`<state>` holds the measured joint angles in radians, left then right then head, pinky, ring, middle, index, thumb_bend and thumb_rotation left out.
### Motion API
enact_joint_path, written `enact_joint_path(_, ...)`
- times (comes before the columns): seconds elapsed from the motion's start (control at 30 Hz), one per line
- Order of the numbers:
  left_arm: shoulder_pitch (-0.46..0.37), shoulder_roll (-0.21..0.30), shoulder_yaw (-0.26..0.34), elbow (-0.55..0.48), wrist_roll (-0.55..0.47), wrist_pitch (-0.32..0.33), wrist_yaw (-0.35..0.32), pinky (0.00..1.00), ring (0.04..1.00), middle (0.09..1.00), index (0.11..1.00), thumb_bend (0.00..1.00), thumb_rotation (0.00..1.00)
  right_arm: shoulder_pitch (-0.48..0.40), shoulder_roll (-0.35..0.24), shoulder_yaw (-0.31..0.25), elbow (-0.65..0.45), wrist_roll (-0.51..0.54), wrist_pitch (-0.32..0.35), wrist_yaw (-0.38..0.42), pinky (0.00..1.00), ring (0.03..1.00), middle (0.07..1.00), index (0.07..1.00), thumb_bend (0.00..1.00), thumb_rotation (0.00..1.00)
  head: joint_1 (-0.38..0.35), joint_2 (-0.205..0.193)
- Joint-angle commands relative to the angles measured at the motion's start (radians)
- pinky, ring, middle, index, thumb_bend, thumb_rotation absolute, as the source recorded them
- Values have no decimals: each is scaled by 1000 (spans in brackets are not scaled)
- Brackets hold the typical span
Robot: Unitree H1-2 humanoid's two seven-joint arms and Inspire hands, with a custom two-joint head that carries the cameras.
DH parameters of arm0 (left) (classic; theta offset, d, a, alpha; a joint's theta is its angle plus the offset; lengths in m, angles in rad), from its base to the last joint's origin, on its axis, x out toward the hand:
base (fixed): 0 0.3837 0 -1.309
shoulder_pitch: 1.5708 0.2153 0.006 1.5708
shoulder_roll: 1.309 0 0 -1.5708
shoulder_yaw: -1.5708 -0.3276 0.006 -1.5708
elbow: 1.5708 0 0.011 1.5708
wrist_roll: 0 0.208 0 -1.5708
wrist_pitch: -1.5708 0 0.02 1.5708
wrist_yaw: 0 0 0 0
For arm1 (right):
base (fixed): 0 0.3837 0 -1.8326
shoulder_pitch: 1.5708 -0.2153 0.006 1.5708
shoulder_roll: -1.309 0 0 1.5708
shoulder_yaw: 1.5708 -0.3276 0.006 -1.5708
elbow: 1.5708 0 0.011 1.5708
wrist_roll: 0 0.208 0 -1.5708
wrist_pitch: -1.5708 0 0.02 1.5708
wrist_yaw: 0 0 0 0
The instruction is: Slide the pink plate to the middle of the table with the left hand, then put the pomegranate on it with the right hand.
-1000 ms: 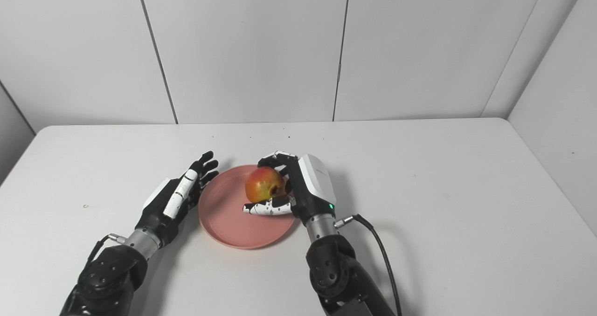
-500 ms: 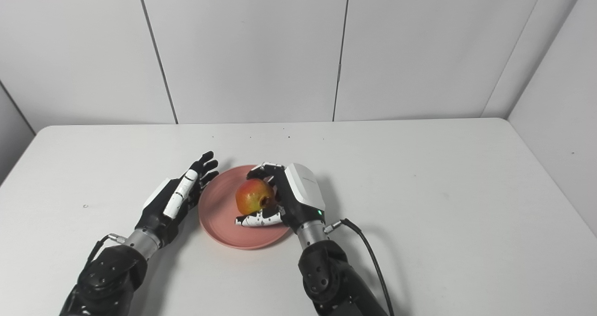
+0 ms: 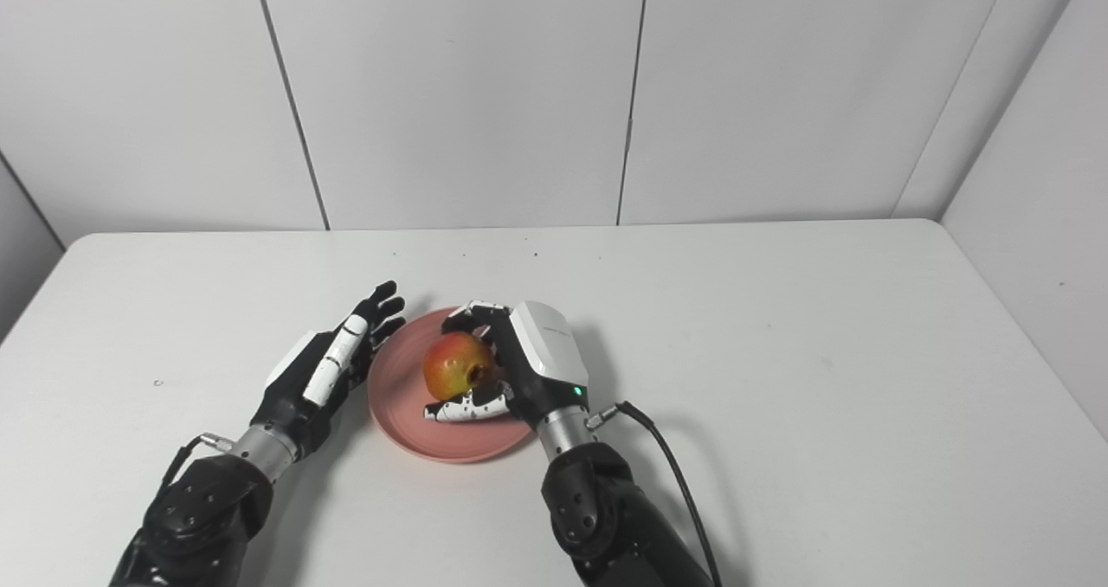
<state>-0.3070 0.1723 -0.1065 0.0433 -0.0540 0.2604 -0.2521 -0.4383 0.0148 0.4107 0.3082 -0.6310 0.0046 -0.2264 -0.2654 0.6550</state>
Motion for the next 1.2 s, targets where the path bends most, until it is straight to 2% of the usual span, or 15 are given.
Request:
enact_joint_path(0.0,-26,2,-12,-26,13,7,-7,919,956,979,972,513,1000,-32,9,2,-3,-16,-32,-10,395,468,460,526,519,0,1,-1)
enact_joint_path(0.53,-27,-8,-11,-36,33,31,3,919,954,978,975,524,1000,-42,-5,21,49,-51,-68,-45,462,500,470,512,521,0,6,-2)
enact_joint_path(0.73,-25,-13,-9,-41,39,33,5,920,956,980,976,519,1000,-40,-9,25,44,-75,-53,-43,545,576,509,479,520,1,7,-1)
enact_joint_path(0.93,-24,-19,-2,-39,37,31,10,917,953,975,970,516,1000,-27,-5,17,15,-76,-36,-33,581,623,534,473,517,3,7,0)
enact_joint_path(1.0,-24,-20,0,-40,35,31,10,921,954,977,970,519,1000,-21,-3,14,4,-77,-32,-30,626,668,662,491,509,120,7,-1)
enact_joint_path(1.17,-22,-21,4,-44,32,32,9,923,953,980,968,514,1000,-9,2,9,-19,-96,-30,-46,683,715,715,496,508,147,7,1)
